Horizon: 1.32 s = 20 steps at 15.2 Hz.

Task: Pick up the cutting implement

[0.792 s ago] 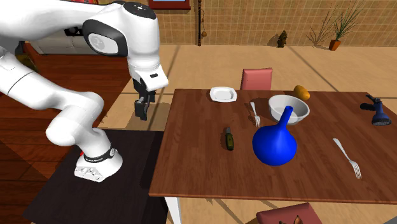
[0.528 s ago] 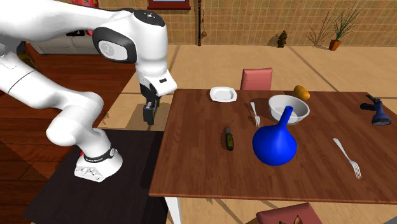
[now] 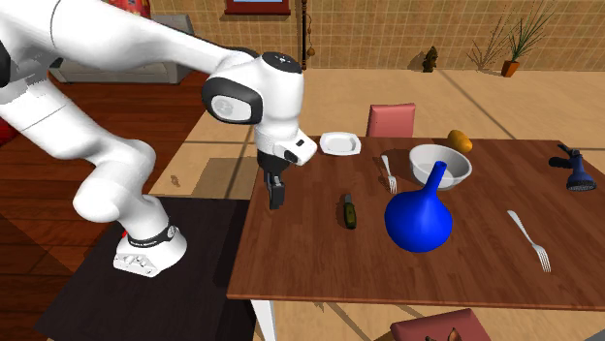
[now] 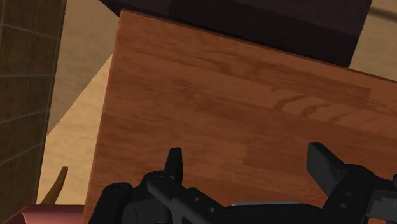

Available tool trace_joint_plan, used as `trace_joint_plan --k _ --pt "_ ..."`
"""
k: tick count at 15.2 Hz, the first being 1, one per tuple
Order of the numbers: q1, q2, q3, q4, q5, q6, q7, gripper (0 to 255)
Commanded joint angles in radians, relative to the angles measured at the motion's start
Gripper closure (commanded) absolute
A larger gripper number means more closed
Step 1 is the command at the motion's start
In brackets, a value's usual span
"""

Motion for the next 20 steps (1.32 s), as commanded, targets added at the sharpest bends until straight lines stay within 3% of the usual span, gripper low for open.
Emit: trace_joint_plan --k 1,10,20 --pt "0.019 0.074 -0.003 0.028 -0.005 0.057 -0.066 0" --pt "0.082 0.391 0.013 0.196 -0.014 0.254 -0.335 0" --pt "0.129 0.705 0.084 0.432 -0.047 0.396 -0.576 0"
